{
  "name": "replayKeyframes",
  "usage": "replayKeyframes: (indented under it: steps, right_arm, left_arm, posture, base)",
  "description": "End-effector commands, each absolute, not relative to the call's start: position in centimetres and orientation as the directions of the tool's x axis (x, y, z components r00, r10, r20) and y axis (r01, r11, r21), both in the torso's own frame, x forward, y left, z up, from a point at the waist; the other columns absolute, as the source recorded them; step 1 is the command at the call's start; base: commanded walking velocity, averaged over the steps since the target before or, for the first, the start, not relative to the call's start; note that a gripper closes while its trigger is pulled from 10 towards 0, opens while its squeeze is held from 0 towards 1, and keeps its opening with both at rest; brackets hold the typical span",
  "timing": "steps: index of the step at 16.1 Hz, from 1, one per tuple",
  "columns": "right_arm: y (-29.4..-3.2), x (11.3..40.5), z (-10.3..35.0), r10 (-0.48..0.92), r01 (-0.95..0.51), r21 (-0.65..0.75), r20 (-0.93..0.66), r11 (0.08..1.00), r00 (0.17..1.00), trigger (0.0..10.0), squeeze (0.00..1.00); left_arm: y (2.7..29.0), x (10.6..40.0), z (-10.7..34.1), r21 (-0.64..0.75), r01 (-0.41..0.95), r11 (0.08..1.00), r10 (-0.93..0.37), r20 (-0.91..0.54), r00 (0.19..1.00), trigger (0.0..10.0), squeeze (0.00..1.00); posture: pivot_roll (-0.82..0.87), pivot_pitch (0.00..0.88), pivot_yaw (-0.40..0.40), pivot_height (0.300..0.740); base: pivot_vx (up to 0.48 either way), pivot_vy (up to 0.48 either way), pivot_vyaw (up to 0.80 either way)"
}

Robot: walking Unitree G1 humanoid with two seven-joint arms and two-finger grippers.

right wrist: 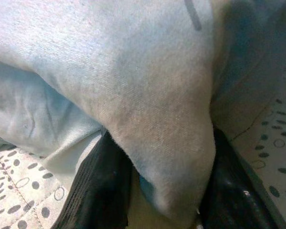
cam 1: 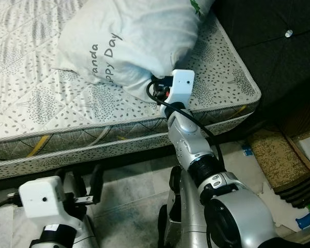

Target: Clean up the room

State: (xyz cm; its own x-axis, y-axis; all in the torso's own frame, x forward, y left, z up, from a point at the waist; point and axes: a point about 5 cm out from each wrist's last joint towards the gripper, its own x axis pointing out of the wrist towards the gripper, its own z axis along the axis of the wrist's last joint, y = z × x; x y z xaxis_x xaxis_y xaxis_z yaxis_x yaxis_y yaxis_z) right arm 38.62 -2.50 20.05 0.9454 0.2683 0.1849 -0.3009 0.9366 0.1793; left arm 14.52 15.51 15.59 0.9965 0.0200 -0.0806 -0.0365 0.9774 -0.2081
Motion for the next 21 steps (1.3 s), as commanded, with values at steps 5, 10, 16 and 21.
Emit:
replayKeyframes:
  steps: [5,10,16,21]
  right_arm:
    - [-3.1,39.8,22.3,0.252,-0.287,0.153,0.214,0.946,0.944,0.0,0.00]
    - [-8.0,41.6,25.0,0.116,-0.145,0.113,0.236,0.983,0.965,0.0,0.00]
    - [-16.2,42.6,28.5,-0.073,0.059,0.066,0.245,0.996,0.967,0.0,0.00]
    - [-22.8,41.8,31.5,-0.197,0.217,-0.037,0.292,0.975,0.936,0.0,0.00]
  left_arm:
    - [15.5,15.0,16.0,-0.179,-0.011,0.984,0.001,-0.055,0.998,10.0,0.00]
    - [15.7,16.0,16.6,-0.145,0.015,0.989,-0.017,-0.010,1.000,10.0,0.00]
    - [16.2,16.4,16.4,-0.135,0.005,0.991,-0.007,-0.012,1.000,10.0,0.00]
    - [16.6,16.9,16.4,-0.129,0.009,0.992,-0.010,-0.007,1.000,10.0,0.00]
  posture:
    - [0.19,0.312,-0.179,0.491]
    - [0.19,0.286,-0.169,0.491]
    - [0.19,0.271,-0.158,0.491]
    - [0.17,0.256,-0.139,0.491]
  base:
    - [0.000,0.000,0.00]
    - [0.000,0.000,0.00]
    - [0.000,0.000,0.00]
    - [0.000,0.000,0.00]
